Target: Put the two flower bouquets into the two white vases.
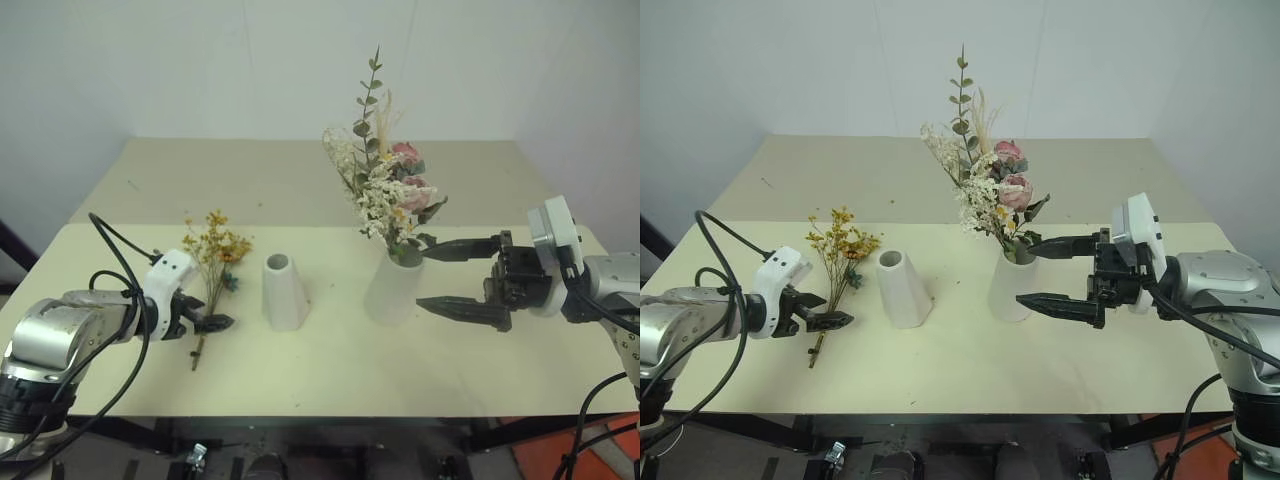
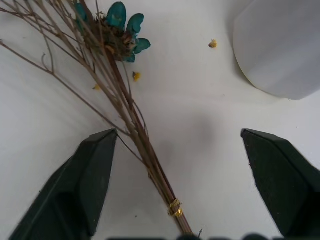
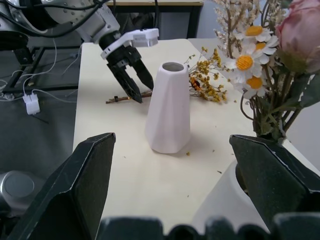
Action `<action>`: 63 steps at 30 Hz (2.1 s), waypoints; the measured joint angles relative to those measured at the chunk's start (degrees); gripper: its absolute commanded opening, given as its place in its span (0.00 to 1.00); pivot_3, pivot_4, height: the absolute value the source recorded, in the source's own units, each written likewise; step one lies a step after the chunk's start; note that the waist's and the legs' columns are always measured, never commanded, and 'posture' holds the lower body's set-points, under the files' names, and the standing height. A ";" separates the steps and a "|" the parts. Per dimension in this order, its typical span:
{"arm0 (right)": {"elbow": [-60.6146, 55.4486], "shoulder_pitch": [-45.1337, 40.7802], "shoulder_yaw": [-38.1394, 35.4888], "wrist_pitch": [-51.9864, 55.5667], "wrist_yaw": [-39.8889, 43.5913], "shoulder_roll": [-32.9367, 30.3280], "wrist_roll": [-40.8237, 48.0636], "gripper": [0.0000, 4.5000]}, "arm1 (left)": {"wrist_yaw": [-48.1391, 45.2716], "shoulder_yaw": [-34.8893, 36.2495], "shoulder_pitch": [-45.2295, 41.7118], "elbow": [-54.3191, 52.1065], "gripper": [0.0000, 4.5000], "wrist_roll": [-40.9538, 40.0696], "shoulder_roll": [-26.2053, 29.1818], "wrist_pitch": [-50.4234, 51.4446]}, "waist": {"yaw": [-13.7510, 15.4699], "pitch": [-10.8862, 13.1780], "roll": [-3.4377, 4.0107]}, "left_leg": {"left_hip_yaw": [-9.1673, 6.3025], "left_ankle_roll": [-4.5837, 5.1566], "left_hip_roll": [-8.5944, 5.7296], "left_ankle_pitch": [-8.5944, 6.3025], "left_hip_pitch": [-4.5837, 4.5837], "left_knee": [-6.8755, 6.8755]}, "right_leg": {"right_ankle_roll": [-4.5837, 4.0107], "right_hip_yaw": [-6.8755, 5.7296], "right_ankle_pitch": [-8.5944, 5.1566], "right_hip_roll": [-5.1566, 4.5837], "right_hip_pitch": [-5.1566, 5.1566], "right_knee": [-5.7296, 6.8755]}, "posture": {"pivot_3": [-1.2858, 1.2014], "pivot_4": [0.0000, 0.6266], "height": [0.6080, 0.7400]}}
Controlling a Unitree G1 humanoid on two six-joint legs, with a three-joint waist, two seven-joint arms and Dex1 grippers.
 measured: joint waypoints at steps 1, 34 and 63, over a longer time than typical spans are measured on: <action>0.01 0.01 0.01 0.00 0.00 0.02 0.00 0.97 | 0.25 -1.01 -0.93 1.10 0.67 0.43 -0.46 0.06 | 0.01 0.00 0.00 | 0.00 0.00 0.00 0.00 0.00 0.00 | 0.00 0.00 0.00 0.00 0.00 0.00 | 0.52 0.24 1.00; -0.94 2.66 0.35 -2.16 -3.47 2.38 -3.33 0.97 | -6.41 10.96 -14.44 11.58 0.01 -0.32 -9.67 -27.00 | 0.20 -0.01 -0.02 | -0.01 -0.01 -0.05 0.00 -0.04 0.05 | 0.00 -0.01 0.02 -0.05 0.00 0.00 | 0.52 0.24 1.00; -2.26 5.57 -0.15 -8.73 -1.85 5.17 -2.37 0.97 | -18.84 14.31 -23.75 13.95 0.01 -16.79 -14.71 -27.04 | 0.01 -0.01 -0.02 | -0.01 0.00 -0.05 0.00 0.02 0.08 | 0.00 0.00 0.02 -0.03 0.06 0.02 | 0.52 0.24 1.00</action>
